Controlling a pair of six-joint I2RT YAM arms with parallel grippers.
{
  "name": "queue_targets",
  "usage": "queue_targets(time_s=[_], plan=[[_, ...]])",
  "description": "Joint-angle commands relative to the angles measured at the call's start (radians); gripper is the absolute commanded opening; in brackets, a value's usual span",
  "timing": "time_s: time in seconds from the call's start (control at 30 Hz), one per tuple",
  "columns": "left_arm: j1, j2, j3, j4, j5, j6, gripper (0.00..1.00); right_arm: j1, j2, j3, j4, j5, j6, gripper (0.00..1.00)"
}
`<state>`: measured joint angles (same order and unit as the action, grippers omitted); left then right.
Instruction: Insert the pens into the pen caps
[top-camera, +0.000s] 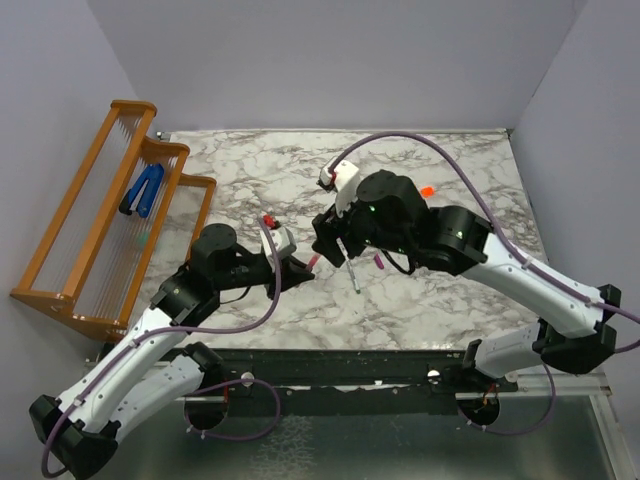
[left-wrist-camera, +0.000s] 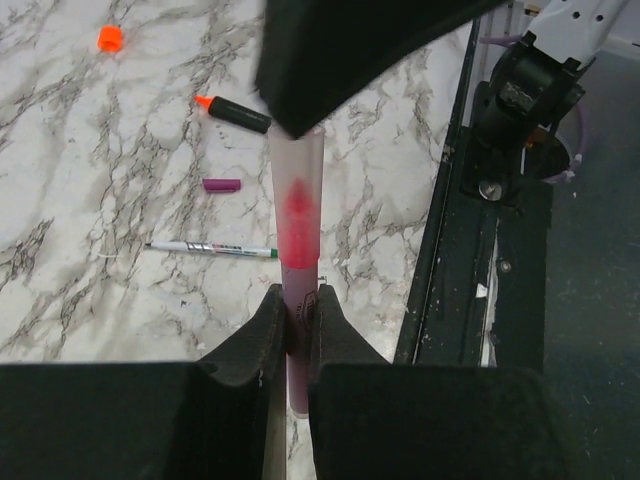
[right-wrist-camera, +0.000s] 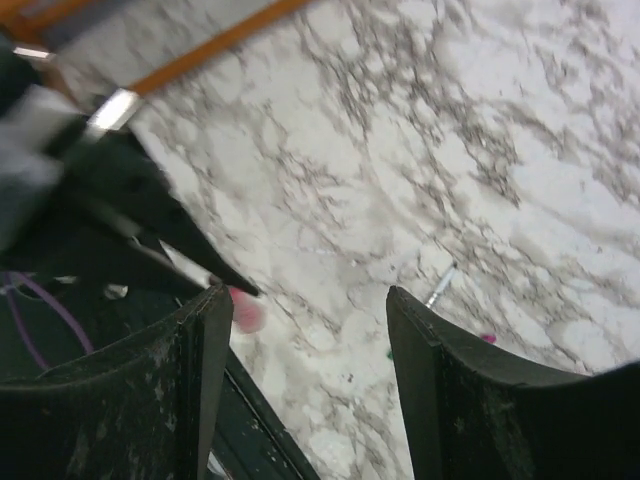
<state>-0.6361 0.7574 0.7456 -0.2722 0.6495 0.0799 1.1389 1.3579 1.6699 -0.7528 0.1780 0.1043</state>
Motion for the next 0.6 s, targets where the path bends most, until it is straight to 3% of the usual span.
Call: queue_targets(time_s=[0.0, 0.1, 0.33, 0.47, 0.57], plan=[[-0.012, -0.051, -0.014, 0.020, 0.054, 0.022, 0.00, -0.136, 0.042, 0.013, -0.163, -0.137, 0.008, 0.64], [-0.014, -0.072, -0.025, 0.033, 0.048, 0.016, 0.00, -0.194, 0.040, -0.003, -0.140, -0.203, 0.002, 0.58], [-0.016, -0.059, -0.025, 0.039, 0.038, 0.018, 0.00, -0.203, 0.048, 0.026, -0.117, -0.317, -0.002, 0.55], [-0.017, -0.061, -0.025, 0.038, 0.027, 0.018, 0.00, -0.203, 0.050, 0.064, -0.115, -0.405, -0.002, 0.44], [-0.017, -0.062, -0.026, 0.038, 0.021, 0.015, 0.00, -0.203, 0.058, 0.083, -0.129, -0.436, -0.005, 0.42]])
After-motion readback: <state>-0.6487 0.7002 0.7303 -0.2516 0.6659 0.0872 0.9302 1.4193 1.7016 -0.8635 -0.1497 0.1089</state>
